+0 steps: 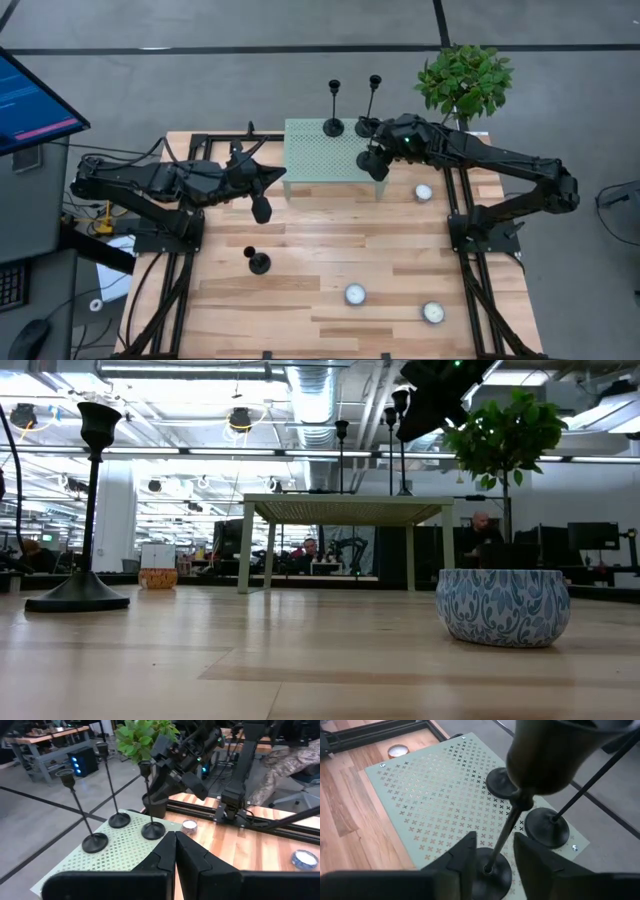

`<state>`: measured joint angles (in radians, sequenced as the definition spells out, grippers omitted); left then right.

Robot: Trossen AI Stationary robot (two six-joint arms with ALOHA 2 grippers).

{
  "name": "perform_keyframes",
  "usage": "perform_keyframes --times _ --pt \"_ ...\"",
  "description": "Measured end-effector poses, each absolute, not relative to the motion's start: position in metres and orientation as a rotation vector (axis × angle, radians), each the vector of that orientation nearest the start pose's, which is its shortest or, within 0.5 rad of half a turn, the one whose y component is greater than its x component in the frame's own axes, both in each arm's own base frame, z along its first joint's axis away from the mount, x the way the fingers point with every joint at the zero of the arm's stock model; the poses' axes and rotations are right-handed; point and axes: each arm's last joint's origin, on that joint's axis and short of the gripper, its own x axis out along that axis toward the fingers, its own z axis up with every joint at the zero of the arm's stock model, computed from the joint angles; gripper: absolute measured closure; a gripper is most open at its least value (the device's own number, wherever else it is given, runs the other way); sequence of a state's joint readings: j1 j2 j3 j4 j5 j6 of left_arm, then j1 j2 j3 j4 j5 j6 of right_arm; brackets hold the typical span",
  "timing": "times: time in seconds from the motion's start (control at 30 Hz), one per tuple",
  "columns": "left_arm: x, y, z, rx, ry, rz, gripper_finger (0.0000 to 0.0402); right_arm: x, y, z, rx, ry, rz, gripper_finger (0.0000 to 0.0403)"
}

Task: Pick & Place candle stick holders
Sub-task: Put the black candle holder on the shelf

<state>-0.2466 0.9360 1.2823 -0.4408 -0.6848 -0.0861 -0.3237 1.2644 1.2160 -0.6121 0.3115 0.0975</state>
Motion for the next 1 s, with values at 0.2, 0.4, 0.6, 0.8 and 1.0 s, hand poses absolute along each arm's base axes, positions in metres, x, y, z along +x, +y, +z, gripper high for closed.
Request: perform_keyframes --times 0.2,0.4,0.6,0.8,1.0 --pt "0.162 -0.021 0.448 -0.042 0.058 0.494 0.0394 0.245 -0.091 0.346 0.095 0.635 -0.643 0.0214" --pt "0.163 -0.017 0.449 -0.048 0.048 0.518 0.0394 0.238 -0.089 0.361 0.094 0.610 -0.642 0.0190" --pt "0.164 -0.016 0.448 -0.058 0.051 0.466 0.0374 0.221 -0.079 0.381 0.096 0.588 -0.632 0.0194" --pt "0.159 -0.025 0.428 -0.049 0.258 0.292 0.0315 0.194 -0.062 0.399 0.110 0.545 -0.602 0.0198" --pt "0.147 -0.024 0.404 -0.090 0.519 0.270 0.0243 0.175 -0.050 0.411 0.132 0.472 -0.574 0.0192"
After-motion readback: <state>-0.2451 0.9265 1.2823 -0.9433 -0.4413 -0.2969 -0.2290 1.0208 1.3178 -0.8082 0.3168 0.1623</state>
